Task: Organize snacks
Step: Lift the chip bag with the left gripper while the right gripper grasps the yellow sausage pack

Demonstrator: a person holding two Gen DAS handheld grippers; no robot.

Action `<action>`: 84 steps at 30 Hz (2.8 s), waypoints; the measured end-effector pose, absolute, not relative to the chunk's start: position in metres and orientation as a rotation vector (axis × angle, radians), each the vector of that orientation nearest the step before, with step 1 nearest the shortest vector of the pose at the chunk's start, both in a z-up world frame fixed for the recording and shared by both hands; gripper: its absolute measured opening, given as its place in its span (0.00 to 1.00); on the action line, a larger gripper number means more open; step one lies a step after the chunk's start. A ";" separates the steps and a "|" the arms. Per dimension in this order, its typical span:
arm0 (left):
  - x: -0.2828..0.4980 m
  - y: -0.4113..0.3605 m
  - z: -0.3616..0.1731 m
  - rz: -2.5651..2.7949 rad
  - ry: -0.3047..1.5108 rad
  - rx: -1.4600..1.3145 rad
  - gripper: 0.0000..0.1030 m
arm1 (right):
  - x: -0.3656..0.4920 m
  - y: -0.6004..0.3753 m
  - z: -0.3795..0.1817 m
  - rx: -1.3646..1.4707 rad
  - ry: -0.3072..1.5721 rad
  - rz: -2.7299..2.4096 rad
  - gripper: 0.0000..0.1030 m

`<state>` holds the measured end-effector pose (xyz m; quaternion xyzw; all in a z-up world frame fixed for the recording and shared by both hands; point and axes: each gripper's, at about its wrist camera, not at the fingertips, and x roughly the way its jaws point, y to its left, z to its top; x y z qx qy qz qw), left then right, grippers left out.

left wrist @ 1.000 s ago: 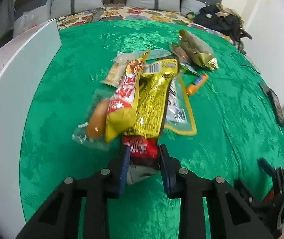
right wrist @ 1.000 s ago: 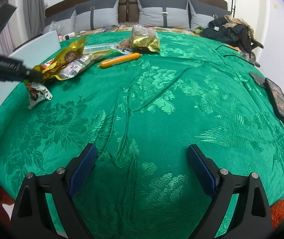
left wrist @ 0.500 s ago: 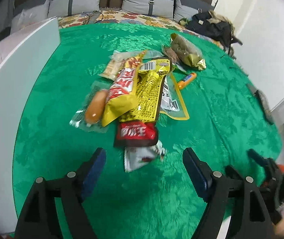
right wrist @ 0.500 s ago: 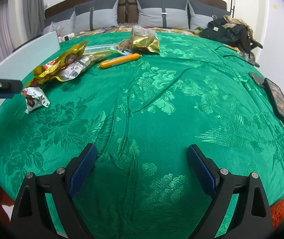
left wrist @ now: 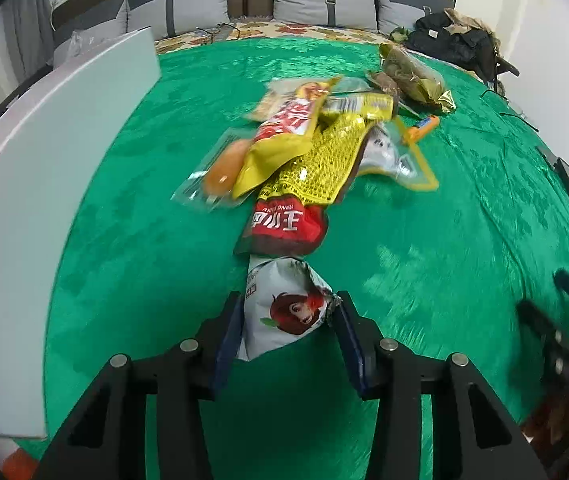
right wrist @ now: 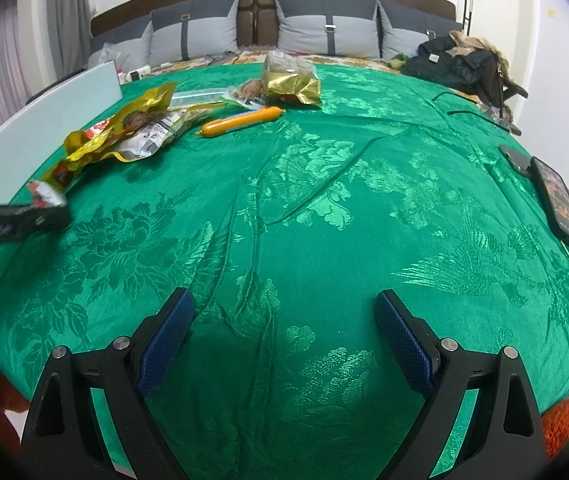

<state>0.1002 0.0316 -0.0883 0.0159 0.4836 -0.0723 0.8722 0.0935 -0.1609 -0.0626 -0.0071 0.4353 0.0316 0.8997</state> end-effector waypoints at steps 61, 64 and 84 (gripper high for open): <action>0.082 0.106 -0.088 -0.136 0.962 -0.193 0.43 | 0.145 -0.094 -0.043 0.087 1.192 0.144 0.87; 0.087 0.102 -0.089 -0.134 0.962 -0.176 0.43 | 0.143 -0.117 -0.032 0.123 1.188 0.131 0.88; 0.090 0.114 -0.087 -0.105 0.942 -0.180 0.43 | 0.206 0.001 -0.057 -0.071 1.224 0.273 0.45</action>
